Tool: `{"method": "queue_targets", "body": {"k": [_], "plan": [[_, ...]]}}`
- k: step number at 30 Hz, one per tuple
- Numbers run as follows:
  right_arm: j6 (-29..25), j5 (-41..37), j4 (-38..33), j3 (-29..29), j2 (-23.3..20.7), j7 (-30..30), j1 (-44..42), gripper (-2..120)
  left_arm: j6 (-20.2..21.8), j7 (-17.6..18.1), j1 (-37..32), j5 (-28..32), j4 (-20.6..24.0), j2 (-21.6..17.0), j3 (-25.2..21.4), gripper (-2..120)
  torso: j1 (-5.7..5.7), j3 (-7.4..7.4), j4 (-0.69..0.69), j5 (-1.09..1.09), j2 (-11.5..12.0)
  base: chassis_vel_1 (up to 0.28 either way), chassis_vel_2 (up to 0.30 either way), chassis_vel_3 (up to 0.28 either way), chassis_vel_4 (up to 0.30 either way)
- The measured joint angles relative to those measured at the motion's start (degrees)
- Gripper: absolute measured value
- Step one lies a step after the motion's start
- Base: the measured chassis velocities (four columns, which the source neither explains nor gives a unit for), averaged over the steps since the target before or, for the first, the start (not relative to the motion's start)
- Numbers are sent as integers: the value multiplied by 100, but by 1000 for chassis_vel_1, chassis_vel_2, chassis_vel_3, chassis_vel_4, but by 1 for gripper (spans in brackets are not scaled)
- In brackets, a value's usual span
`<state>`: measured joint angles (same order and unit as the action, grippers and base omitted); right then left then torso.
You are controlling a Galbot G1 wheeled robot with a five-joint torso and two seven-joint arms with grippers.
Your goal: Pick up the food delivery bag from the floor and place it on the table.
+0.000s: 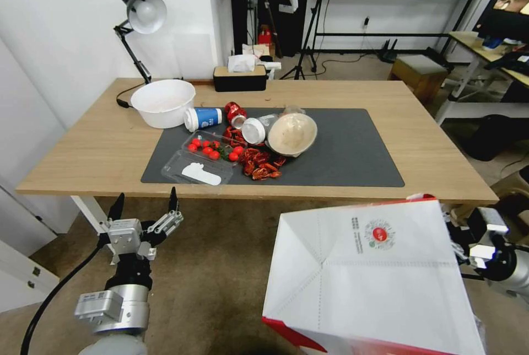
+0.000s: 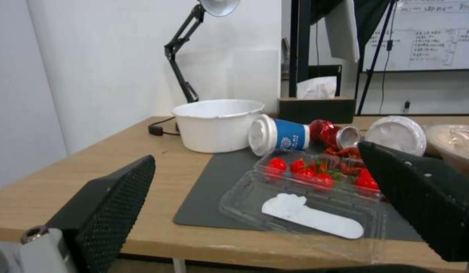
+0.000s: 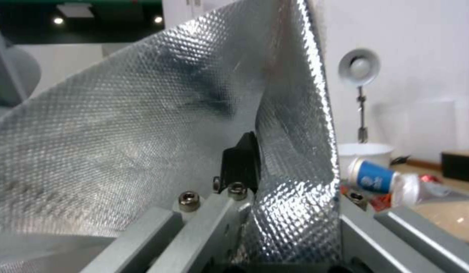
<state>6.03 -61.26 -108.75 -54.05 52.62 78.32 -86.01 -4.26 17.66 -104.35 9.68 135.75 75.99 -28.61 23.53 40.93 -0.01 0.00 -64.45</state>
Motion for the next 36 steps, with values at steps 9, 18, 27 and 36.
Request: {"method": "queue_targets", "body": {"k": [9,18,27,36], "plan": [[-55,-401,-135,-253,-162,-438,-41,0,-9,-19,-3,-15,-3,12,28,100,-5,-6,0,0,9,0,0,0,0],[-102,-715,-148,-589,-379,-801,-81,0,-18,-24,2,-18,-4,7,41,100,-7,-9,0,1,16,0,0,0,0],[-267,-1657,-358,-1213,-792,-2228,-185,0,-46,-26,22,-12,-46,-5,51,100,-12,-14,0,0,26,0,0,0,0],[-351,-2137,-716,-1372,-1412,-5453,153,0,-98,-18,37,4,-90,-18,49,100,-15,-19,-1,-1,33,0,0,0,0]]}}
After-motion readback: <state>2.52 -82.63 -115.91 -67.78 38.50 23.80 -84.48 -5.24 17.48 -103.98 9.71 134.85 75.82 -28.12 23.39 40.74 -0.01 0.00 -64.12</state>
